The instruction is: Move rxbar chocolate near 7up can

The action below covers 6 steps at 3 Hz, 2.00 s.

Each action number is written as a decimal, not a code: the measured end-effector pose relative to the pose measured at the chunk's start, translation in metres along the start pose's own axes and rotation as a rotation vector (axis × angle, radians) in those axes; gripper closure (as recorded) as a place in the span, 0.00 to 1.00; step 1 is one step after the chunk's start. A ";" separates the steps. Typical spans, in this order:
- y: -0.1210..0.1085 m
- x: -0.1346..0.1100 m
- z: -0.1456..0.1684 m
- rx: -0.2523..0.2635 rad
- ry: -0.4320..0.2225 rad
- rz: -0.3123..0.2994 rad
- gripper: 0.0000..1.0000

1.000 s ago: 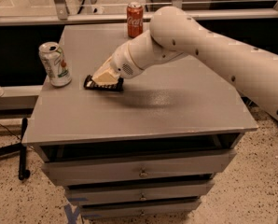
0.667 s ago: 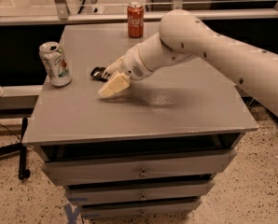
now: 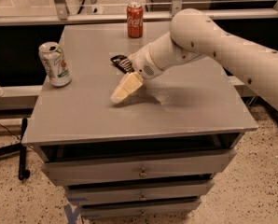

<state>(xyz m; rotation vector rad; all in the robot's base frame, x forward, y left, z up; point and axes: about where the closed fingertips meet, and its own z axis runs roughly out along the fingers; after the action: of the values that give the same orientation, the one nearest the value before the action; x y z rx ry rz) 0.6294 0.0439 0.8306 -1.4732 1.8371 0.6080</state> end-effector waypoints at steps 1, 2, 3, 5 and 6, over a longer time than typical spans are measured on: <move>-0.007 0.001 -0.015 0.009 -0.007 0.003 0.00; -0.016 0.002 -0.024 0.023 -0.007 0.009 0.00; -0.019 0.008 -0.019 0.017 0.001 0.026 0.00; -0.020 0.013 -0.013 0.011 0.006 0.040 0.17; -0.020 0.014 -0.011 0.008 0.003 0.044 0.39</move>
Offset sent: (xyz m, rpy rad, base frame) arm 0.0200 -0.0400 0.0239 0.0059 -0.0217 -0.0507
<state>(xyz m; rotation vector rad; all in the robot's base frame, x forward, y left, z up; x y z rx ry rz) 0.6444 0.0218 0.8283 -1.4328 1.8763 0.6192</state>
